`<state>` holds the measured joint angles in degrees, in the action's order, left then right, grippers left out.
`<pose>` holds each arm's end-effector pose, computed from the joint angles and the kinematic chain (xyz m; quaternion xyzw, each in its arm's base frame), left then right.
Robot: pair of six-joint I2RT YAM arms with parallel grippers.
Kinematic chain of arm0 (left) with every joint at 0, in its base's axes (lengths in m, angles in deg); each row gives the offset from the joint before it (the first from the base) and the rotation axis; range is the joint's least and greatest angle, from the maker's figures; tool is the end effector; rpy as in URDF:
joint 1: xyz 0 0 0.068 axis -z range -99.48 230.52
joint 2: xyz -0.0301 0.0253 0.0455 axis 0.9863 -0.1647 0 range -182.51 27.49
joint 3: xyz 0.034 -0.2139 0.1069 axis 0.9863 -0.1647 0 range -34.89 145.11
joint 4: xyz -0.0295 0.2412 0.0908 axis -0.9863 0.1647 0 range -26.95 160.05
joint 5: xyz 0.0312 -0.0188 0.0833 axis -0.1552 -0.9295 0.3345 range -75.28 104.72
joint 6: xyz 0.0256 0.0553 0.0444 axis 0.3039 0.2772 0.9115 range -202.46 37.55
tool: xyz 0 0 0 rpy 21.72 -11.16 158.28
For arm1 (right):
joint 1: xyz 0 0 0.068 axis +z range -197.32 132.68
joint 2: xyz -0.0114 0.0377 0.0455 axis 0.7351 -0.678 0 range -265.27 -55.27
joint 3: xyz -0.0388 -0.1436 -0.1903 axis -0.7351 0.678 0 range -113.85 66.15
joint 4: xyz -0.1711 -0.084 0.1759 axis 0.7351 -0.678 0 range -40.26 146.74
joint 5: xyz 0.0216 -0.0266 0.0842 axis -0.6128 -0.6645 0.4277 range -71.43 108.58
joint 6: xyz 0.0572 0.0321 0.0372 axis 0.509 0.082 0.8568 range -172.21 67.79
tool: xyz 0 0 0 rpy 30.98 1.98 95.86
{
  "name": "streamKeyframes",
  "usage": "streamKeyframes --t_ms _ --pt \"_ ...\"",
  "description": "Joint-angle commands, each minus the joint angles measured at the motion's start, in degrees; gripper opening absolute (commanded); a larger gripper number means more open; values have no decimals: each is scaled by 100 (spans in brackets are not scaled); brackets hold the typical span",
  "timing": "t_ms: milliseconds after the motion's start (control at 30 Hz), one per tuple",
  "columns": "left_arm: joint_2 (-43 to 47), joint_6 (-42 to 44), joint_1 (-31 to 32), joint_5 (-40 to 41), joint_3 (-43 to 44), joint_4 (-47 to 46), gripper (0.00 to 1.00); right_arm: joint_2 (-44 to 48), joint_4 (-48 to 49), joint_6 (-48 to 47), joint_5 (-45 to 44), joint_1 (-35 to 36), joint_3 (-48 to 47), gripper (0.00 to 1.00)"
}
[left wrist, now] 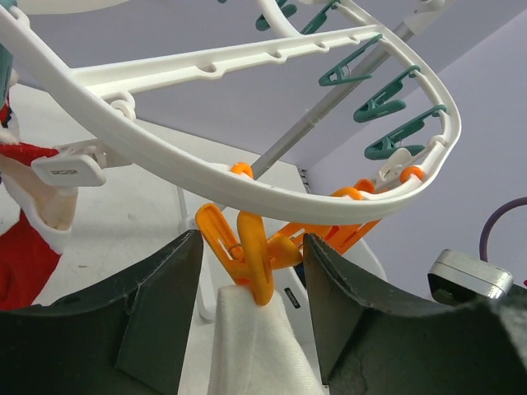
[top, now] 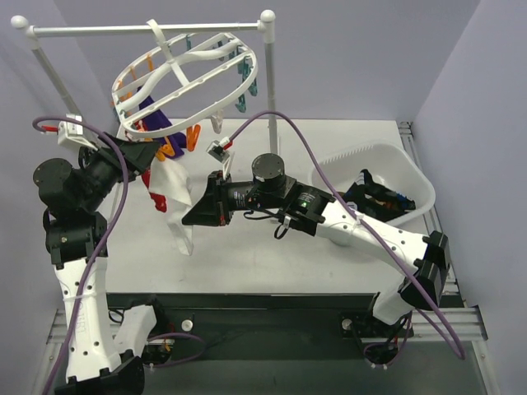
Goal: Remove the socks clipped to the hanger
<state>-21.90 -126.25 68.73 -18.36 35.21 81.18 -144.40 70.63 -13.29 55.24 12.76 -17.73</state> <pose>0.2052 0.0074 0.4370 -0.1268 0.6819 -0.3802 0.6120 0.1603 0.3546 0.4013 -0.3481 0.5644 0.6805 0.3117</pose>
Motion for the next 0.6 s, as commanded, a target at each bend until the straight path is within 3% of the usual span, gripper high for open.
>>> streamKeyframes --t_ms 0,100,167,433,567 --pt "122 -59 -51 4 -14 -55 62 255 316 2 139 22 -15 0" --pt "175 -86 -43 -163 -85 -169 74 264 307 2 139 22 -6 0" --pt "210 -51 -42 -137 -102 -152 77 281 307 2 130 22 3 0" --pt "386 203 -51 230 -164 304 62 308 342 11 148 22 47 0" --pt "237 266 -51 232 -146 393 62 325 377 28 166 31 56 0"
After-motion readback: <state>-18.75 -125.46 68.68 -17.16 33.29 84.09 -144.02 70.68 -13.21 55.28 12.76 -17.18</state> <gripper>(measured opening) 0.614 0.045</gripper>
